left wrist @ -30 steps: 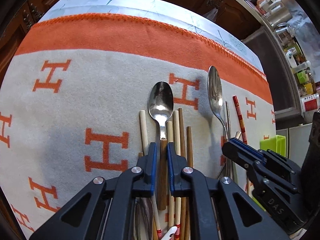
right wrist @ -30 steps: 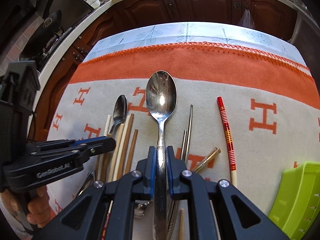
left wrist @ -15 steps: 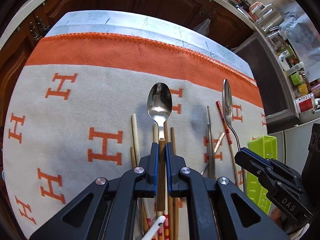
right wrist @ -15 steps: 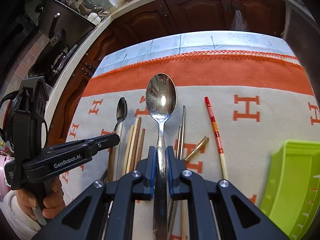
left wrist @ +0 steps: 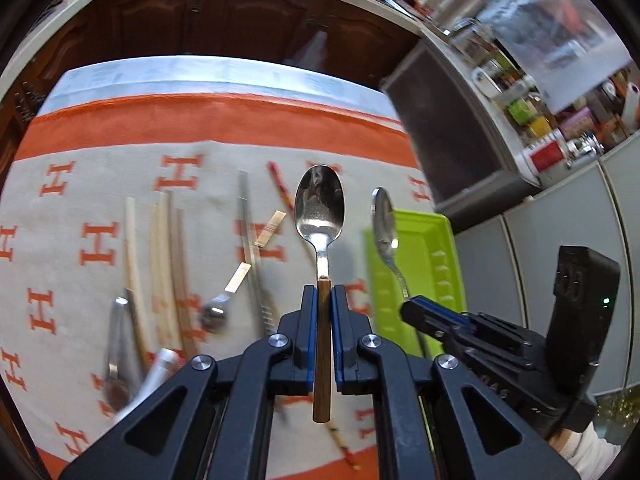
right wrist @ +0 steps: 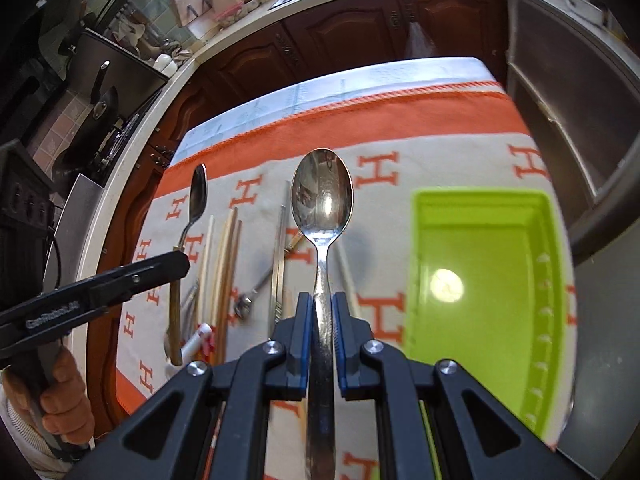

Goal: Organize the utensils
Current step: 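Carry both spoons into the green tray and open both grippers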

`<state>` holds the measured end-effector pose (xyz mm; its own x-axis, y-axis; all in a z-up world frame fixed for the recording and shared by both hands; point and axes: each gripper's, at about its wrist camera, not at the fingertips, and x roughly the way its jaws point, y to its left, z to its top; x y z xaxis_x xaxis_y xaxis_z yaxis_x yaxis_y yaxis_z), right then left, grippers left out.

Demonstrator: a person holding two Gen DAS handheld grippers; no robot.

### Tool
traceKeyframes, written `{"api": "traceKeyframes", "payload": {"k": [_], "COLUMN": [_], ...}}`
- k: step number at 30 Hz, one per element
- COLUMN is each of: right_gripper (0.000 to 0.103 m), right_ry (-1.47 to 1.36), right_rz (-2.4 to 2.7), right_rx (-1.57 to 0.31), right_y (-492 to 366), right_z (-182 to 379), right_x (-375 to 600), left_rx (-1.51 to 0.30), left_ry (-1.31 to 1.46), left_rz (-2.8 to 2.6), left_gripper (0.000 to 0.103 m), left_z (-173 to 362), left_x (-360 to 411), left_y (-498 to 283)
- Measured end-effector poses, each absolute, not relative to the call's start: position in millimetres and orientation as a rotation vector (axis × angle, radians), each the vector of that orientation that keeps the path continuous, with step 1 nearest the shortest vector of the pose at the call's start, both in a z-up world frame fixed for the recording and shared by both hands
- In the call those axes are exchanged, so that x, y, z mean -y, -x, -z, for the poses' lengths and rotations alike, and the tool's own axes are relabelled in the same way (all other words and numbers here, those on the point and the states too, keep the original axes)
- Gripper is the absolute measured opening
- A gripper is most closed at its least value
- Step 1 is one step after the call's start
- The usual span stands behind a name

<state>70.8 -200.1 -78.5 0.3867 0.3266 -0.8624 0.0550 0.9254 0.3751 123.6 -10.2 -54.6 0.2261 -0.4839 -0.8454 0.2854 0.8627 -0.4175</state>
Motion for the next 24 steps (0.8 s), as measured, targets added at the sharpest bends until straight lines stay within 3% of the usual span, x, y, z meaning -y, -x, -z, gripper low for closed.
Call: {"api": "traceKeyframes", "payload": {"k": [11,24], "right_gripper": [0.010,0.011], "right_ry": [-0.390,-0.402], "right_rz": [-0.046,-0.033], "right_rx": [-1.210,-1.210], "right_y": [-17.1,-11.9], "right_z": [105.5,115.9], "right_x": [272.7,285.7], "left_rx": [-1.342,-1.429], "left_ry": [0.120,0.082], "left_rz": [0.614,0.503], "left_gripper": [0.004,0.005], "left_z": [86.7,119.9], "left_x": [125.5,150.4], "left_y": [-74.3,-72.2]}}
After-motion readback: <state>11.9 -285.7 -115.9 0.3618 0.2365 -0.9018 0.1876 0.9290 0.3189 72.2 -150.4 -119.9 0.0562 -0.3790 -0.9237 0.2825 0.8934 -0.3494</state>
